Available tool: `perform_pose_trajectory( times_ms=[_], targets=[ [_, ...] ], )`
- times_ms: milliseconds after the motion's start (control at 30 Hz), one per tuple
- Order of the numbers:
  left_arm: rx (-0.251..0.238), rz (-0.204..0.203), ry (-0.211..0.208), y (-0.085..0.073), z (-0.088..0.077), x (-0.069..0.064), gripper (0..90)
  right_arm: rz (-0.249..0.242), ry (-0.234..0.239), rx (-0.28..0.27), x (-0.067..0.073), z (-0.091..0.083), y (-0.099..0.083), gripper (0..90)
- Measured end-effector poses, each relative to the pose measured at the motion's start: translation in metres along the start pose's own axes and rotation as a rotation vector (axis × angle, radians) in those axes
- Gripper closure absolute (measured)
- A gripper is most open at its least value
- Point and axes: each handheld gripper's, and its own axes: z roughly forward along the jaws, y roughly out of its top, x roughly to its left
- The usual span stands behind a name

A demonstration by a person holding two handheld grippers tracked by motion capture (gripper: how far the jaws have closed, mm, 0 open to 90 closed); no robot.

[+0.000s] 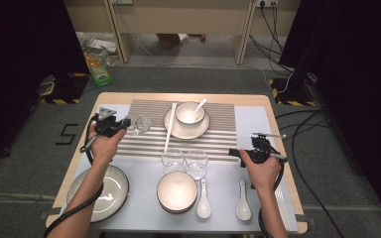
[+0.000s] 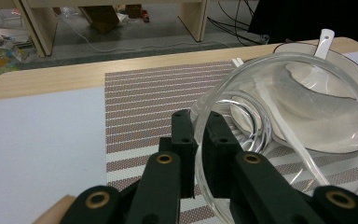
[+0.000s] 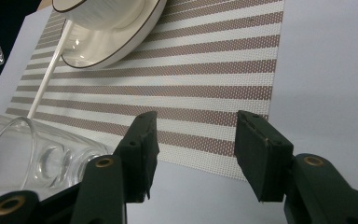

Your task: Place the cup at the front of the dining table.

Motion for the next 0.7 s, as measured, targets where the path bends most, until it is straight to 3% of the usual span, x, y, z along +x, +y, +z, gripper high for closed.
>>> perform_pose_trajectory(
  times_ms=[700],
  targets=[
    [0.004,-0.007,0.005,0.0023,0.0044,0.0021,84.1,-0.005,0.003,-0.004,-0.0011,-0.0001,0.0,49.5]
  ],
)
